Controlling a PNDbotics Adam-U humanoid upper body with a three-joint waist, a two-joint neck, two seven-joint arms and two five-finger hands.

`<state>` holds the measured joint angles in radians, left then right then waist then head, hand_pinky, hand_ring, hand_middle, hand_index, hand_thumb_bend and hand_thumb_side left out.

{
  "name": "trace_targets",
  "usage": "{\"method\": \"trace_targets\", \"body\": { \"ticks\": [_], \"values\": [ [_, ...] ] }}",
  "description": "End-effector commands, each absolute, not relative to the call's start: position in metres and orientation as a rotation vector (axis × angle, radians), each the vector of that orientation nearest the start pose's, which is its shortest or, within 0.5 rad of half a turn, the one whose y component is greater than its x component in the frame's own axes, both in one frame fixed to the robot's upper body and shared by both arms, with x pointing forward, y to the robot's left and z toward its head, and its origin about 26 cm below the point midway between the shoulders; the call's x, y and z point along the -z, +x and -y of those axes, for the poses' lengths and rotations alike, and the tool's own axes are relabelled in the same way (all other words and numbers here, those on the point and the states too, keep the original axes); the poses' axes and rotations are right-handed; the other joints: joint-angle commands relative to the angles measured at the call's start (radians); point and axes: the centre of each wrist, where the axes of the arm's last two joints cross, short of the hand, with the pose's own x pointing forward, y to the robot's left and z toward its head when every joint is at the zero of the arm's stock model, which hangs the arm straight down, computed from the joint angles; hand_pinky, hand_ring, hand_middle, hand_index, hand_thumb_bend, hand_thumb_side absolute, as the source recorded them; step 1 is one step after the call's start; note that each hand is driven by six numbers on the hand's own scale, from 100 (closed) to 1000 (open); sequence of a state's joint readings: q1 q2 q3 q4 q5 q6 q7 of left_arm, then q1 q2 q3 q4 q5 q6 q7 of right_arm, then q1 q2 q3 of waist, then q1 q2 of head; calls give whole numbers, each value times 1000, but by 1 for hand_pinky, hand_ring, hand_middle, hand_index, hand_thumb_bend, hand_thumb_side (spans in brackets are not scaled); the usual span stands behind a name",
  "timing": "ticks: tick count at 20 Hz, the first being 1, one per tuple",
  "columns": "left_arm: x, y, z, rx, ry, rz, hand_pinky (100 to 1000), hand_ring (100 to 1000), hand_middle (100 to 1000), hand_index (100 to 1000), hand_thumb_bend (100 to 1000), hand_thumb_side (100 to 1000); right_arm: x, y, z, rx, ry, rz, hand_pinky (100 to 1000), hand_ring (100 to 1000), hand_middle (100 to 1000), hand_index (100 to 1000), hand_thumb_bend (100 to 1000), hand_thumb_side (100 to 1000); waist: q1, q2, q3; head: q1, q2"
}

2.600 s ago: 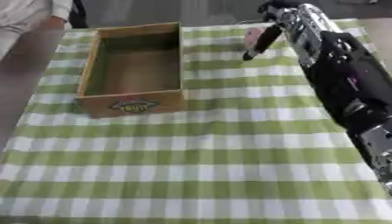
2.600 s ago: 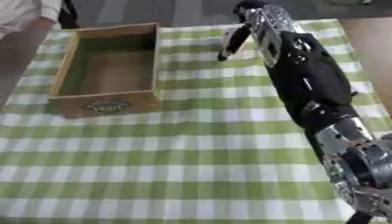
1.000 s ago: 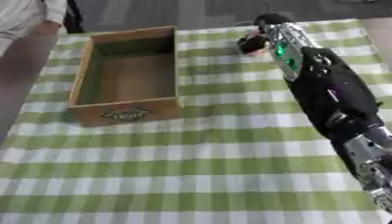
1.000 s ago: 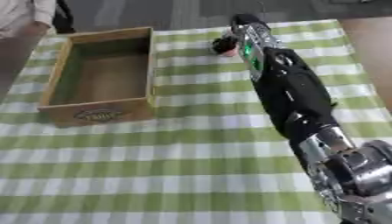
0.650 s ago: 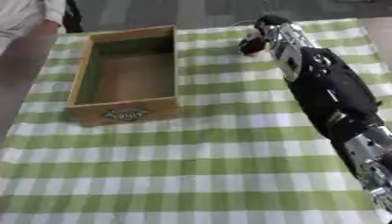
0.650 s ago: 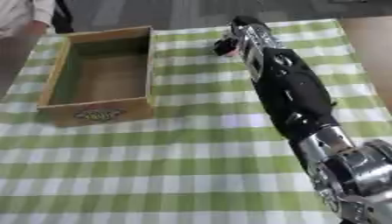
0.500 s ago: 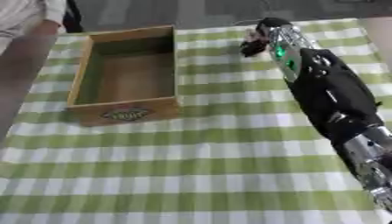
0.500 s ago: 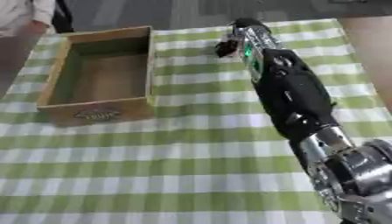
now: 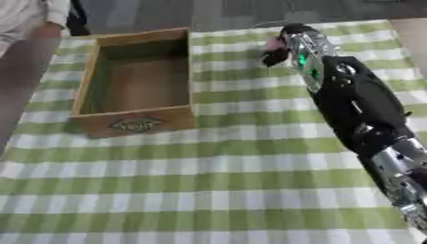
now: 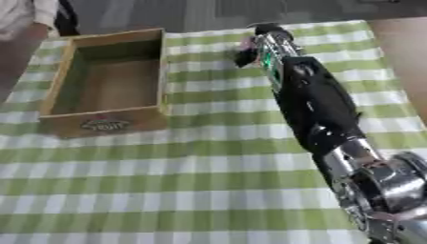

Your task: Pick up objects on the table and place them in the box.

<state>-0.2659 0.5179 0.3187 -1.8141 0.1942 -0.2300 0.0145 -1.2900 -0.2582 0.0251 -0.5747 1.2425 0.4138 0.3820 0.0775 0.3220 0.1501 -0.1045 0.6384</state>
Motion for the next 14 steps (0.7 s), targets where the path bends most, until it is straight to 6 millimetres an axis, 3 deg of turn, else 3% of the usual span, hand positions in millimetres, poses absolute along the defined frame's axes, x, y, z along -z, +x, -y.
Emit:
{"method": "trace_targets", "body": {
  "ticks": [1,10,14],
  "values": [
    [-221,299,-392,171,446,2406,542,464,555,848,100,877,-266,523,188,-1041,-1168,1021,811,879,702,904,100,475,-1,-16,2,-1,-11],
    [-222,298,-391,167,447,2407,543,462,554,848,100,878,-253,525,189,-1030,-1231,988,779,840,637,849,100,381,-2,-12,6,-2,-18],
    [-221,298,-392,164,447,2407,543,462,554,848,100,877,-245,526,189,-1050,-1266,953,769,828,615,825,100,386,-1,-10,7,-3,-21]
  ]
}}
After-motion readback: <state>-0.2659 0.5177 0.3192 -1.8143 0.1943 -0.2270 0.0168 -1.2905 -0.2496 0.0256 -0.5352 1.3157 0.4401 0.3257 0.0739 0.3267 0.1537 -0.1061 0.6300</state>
